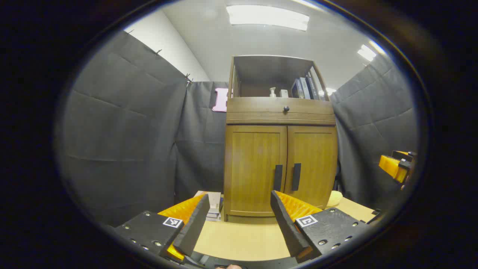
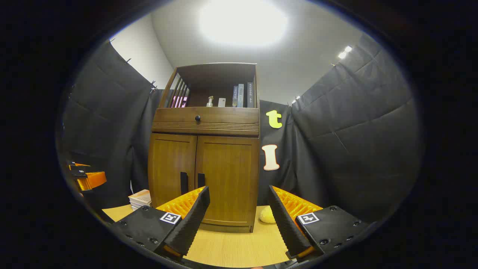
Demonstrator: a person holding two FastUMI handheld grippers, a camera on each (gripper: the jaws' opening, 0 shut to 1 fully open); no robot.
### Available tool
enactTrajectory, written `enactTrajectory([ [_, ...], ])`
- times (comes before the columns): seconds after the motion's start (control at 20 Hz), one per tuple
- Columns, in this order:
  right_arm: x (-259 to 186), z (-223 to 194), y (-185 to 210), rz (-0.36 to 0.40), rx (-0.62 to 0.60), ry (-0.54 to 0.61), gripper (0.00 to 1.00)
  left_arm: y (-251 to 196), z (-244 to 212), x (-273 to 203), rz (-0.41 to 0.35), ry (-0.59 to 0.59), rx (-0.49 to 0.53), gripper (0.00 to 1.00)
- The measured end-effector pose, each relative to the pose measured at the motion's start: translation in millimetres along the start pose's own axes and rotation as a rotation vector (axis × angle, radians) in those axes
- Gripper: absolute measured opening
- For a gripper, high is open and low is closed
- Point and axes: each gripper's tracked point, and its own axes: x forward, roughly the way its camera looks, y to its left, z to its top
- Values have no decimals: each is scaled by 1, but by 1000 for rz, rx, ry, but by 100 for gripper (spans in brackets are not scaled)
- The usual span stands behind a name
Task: Open the right door of the double-door shoe cabinet with the right hand, and open the left door with the left hand.
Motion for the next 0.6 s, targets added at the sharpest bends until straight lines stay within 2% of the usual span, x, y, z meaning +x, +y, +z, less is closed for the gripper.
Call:
enactTrajectory([
  [0.6, 10, -1, -9, 2, 9, -10, 96, 3, 11, -8, 41, -31, 23, 94],
])
